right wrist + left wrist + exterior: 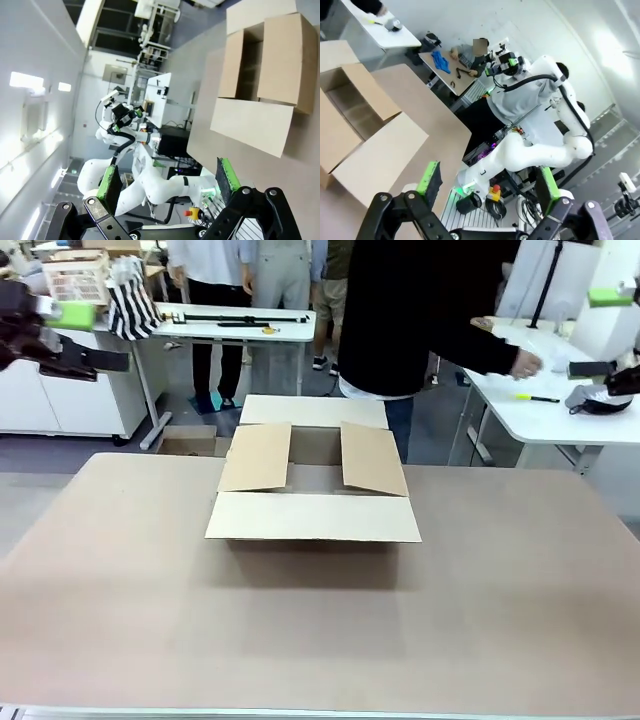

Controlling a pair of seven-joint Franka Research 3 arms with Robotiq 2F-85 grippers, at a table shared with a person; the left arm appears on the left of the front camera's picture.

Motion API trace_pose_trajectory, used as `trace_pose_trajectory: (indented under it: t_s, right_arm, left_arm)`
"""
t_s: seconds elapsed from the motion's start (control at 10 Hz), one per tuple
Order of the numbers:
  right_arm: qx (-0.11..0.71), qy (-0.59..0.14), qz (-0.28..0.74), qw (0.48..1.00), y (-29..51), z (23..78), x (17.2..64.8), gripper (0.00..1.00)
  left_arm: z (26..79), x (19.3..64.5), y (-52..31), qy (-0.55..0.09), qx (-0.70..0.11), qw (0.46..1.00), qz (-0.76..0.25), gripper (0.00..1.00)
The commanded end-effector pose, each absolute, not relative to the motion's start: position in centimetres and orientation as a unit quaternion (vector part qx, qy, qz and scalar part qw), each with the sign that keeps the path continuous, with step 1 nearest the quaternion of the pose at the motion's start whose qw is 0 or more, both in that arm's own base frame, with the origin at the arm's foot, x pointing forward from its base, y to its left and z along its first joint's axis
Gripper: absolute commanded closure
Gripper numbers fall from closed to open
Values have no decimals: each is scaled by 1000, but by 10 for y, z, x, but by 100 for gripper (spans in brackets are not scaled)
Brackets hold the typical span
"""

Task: Pack the gift set into the box.
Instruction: Place both hands on the side flaps of the Package Box and spread them outward.

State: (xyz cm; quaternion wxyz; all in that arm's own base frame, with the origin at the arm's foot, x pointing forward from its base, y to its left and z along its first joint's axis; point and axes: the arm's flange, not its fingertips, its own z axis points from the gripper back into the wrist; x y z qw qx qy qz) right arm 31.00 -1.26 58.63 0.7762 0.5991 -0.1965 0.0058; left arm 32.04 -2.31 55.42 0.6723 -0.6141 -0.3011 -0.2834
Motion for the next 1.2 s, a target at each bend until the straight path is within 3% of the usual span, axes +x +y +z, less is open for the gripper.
trace_pose_trajectory:
  t_s: [0.0,0.3,0.6,0.9,1.1]
  right_arm:
    - [609,-210,14,765,-13,586,315,0]
    - [609,-210,14,765,-13,586,315,0]
    - [609,-210,14,765,-13,586,315,0]
    - [609,-210,14,765,-13,586,315,0]
    - [609,-210,14,765,-13,586,315,0]
  left_arm:
    - [559,319,-22,-316,-613,663,-290,0]
    - [558,317,-20,-305,-609,676,-282,0]
    - [613,362,-92,-197,-386,880,-193,0]
    - [612,417,-172,-105,-201,956,-185,0]
    - [596,448,-226,-71,-112,972,-194,0]
